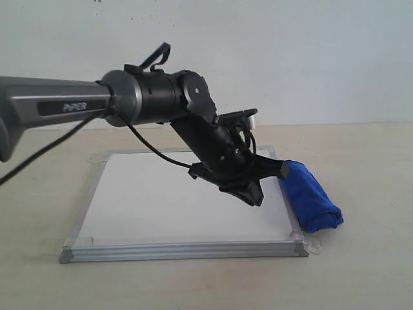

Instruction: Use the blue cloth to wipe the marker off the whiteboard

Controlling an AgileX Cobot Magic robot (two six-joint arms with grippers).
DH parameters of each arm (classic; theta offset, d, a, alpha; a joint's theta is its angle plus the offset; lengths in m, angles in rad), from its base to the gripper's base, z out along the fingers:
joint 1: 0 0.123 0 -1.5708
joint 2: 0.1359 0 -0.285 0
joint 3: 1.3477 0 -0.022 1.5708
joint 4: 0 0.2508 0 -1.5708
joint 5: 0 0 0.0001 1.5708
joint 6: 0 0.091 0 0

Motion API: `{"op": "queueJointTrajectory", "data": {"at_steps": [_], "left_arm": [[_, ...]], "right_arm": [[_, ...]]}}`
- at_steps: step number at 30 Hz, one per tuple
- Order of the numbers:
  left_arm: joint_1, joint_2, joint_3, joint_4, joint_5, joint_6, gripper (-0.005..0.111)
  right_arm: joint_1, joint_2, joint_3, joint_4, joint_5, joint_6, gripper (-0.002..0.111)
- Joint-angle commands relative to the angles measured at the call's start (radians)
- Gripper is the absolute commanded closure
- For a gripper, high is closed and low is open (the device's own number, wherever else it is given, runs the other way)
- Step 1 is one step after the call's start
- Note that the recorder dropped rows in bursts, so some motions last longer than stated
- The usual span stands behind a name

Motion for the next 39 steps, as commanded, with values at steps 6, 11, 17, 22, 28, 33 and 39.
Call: {"op": "queueJointTrajectory", "data": {"at_steps": [6,11,17,22,28,33,39], "left_arm": [[0.029,-0.406,0.365,0.023,-0.221,0.188,0.102],[0.101,-0.651,0.65,0.027,-0.392,0.208,0.102],[0.201,-0.971,0.997,0.034,-0.59,0.208,0.102],[0.229,-1.202,1.133,0.034,-0.584,0.208,0.102],[0.229,-1.384,1.155,0.034,-0.587,0.208,0.102],[0.229,-1.48,1.155,0.034,-0.587,0.208,0.102],[0.229,-1.543,1.155,0.034,-0.587,0.208,0.102]], "right_arm": [[-0.007,-0.005,-0.001,-0.001,-0.006,-0.004,0.108],[-0.007,-0.005,-0.001,-0.001,-0.006,-0.004,0.108],[-0.007,-0.005,-0.001,-0.001,-0.006,-0.004,0.108],[-0.007,-0.005,-0.001,-0.001,-0.006,-0.004,0.108],[-0.007,-0.005,-0.001,-0.001,-0.006,-0.004,0.108],[-0.007,-0.005,-0.001,-0.001,-0.006,-0.004,0.108],[-0.007,-0.005,-0.001,-0.001,-0.006,-0.004,0.108]]}}
